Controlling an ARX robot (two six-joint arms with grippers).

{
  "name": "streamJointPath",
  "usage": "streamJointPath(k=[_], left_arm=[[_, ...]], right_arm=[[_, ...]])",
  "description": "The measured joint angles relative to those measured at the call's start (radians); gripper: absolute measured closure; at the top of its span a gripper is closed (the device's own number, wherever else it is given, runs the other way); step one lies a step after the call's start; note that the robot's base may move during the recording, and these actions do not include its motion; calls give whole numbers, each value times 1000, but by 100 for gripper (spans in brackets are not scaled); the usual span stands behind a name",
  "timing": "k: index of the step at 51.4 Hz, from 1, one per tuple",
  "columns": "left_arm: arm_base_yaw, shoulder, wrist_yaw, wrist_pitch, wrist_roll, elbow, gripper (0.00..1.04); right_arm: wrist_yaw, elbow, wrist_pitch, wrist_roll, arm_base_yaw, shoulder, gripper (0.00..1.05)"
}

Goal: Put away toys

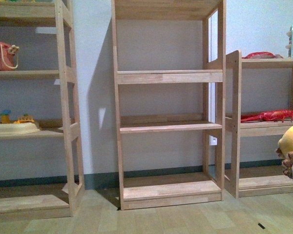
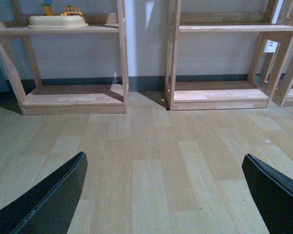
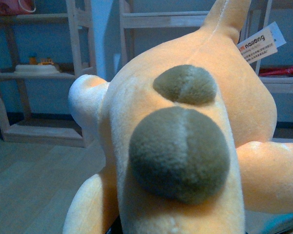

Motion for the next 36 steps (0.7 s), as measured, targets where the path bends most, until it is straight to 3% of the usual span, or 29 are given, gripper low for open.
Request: streamJointPath(k=[36], left_arm=[[4,-2,-2,0,0,0,6]], right_arm=[[0,0,0,0,1,1,97]])
